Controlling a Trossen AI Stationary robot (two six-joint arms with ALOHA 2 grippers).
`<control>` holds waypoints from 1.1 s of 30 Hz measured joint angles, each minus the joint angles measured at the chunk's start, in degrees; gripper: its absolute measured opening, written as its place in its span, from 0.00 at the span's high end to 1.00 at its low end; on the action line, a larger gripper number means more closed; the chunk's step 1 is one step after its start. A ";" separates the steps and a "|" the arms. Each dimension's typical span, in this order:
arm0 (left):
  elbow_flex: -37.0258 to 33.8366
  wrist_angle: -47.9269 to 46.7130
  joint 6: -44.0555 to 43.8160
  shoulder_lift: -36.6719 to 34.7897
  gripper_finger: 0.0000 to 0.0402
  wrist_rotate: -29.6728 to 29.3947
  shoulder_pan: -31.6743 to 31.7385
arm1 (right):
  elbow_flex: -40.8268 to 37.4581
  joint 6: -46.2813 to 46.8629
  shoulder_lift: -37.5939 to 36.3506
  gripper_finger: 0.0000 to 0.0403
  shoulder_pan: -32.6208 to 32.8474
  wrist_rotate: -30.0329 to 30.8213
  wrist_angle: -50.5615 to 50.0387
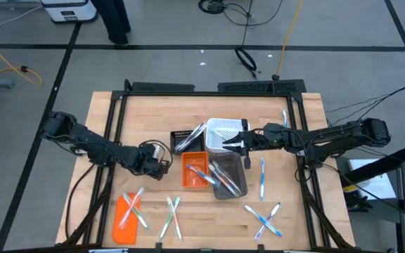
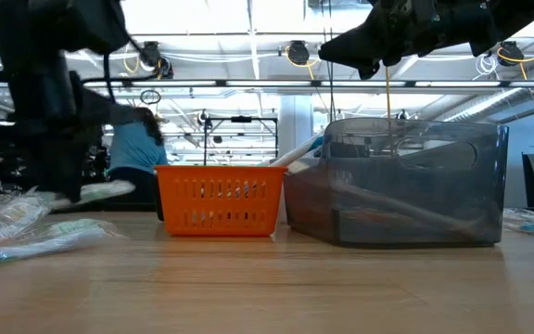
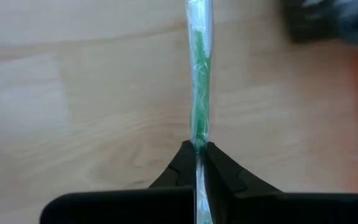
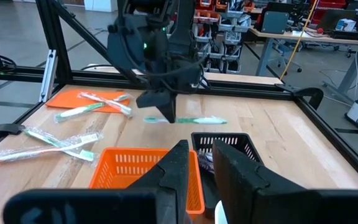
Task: Pick & Place Toothbrushes
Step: Put the green toothbrush into the white bin
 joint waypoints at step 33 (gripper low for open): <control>22.44 14.30 63.55 -0.16 1.00 -14.89 5.19 | 0.00 4.77 0.00 0.84 0.00 -0.02 0.64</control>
